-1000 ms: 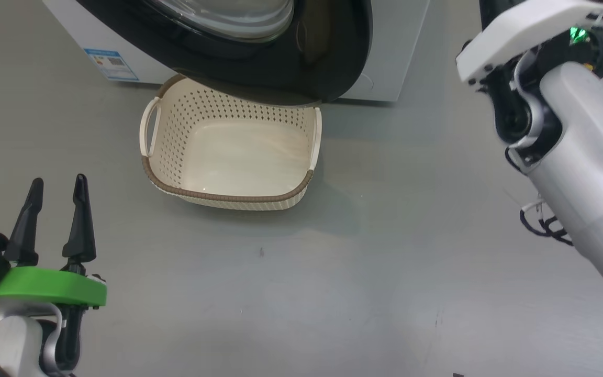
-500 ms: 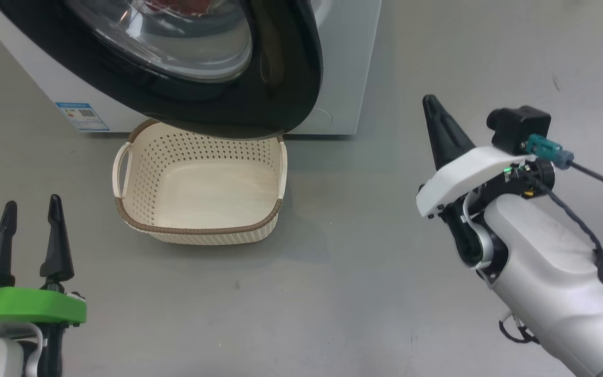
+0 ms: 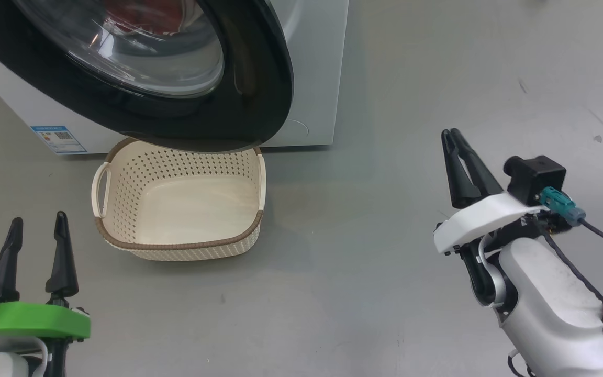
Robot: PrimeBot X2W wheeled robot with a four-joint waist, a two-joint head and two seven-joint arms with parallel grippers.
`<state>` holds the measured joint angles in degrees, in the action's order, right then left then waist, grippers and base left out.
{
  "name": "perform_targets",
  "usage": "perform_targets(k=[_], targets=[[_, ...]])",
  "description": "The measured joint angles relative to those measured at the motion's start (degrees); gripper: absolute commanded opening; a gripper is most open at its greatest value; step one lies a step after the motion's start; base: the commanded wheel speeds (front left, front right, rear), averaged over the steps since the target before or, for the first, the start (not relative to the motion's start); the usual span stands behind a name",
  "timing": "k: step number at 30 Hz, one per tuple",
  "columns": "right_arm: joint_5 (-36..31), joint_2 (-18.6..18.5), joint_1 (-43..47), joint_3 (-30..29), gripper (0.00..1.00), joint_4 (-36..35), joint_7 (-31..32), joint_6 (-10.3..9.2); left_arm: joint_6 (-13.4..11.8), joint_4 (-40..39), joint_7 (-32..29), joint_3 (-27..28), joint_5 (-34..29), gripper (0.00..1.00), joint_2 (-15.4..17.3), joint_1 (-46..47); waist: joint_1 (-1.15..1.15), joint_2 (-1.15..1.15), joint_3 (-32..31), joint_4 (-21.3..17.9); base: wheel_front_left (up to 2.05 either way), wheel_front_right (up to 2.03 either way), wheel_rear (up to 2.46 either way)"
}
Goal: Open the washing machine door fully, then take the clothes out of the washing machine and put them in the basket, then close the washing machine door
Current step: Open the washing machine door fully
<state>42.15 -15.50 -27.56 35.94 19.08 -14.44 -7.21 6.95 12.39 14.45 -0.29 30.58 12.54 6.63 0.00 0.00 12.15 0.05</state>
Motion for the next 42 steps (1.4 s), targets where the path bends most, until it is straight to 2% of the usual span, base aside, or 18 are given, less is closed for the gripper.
perform_targets(k=[7,20,42], targets=[[-5.26,4.31,6.76,-7.16,1.0,-4.11,0.0,-0.01,0.0,-0.04,0.0,-0.14,-0.16,1.0,-0.46,-0.87,0.0,0.0,-0.29,-0.32,0.0,0.0,0.0],[-14.45,9.13,14.37,-11.8,1.0,-9.84,0.0,-0.01,0.0,-0.21,-0.01,-0.78,-0.59,1.0,-0.62,-1.35,0.0,0.0,0.23,-0.43,0.0,0.0,0.0],[-19.42,11.0,19.05,-13.37,1.0,-13.26,0.0,-0.01,0.0,-0.21,0.0,-1.37,-0.94,1.0,-0.89,-1.36,0.0,0.0,0.21,0.31,0.0,0.0,0.0]])
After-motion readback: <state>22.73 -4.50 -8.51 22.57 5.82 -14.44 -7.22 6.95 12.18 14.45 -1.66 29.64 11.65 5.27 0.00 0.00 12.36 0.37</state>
